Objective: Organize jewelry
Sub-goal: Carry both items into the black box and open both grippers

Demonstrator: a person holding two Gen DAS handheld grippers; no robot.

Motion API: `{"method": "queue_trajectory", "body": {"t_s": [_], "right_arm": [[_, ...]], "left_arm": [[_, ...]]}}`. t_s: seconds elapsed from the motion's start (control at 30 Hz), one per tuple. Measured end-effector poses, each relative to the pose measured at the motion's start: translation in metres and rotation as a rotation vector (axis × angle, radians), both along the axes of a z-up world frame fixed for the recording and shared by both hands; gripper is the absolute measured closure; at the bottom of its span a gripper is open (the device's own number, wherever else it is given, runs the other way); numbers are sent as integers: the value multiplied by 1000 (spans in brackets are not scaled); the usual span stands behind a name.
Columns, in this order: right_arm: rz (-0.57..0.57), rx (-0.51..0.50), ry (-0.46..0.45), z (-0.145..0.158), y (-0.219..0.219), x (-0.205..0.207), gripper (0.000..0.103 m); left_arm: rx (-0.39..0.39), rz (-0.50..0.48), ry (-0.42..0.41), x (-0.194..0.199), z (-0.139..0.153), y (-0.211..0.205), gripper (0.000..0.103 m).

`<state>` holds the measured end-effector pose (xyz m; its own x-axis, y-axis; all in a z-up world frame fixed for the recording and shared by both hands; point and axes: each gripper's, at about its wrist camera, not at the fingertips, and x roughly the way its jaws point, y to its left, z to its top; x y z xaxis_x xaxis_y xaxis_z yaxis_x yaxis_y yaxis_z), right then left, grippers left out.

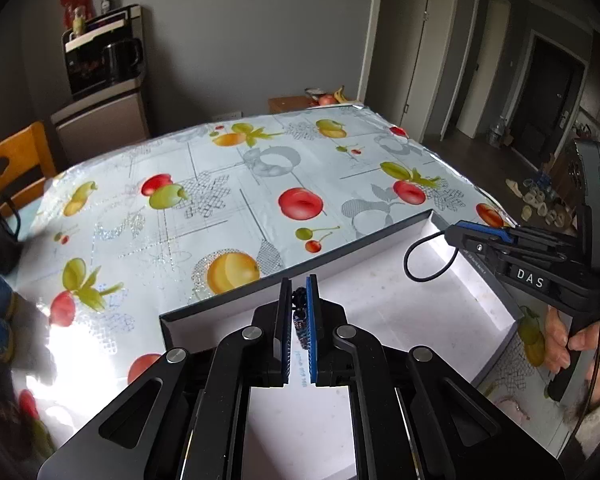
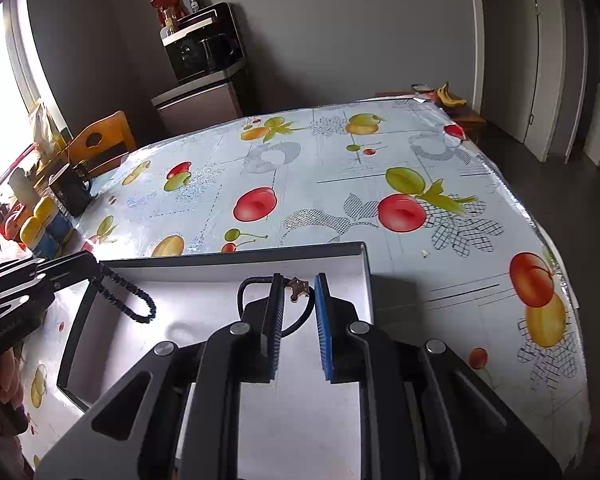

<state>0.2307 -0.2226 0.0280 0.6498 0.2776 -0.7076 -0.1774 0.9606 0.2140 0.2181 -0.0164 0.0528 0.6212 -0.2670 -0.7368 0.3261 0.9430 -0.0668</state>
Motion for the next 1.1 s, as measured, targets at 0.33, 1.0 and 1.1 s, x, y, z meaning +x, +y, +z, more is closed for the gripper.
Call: {"method": "queue_trajectory", "body": {"t_s": [0.33,1.0,1.1], "right_arm": [[-7,-14,88,-33,8,17,88],[-1,-36,32,-24,6,5,68],[3,-21,1,-14,2,-9,55]], "left_arm": [[84,100,106,17,-56,31,96],[151,103,57,9,-53,26,68],[145,101,23,-3,-45,24,49]]}}
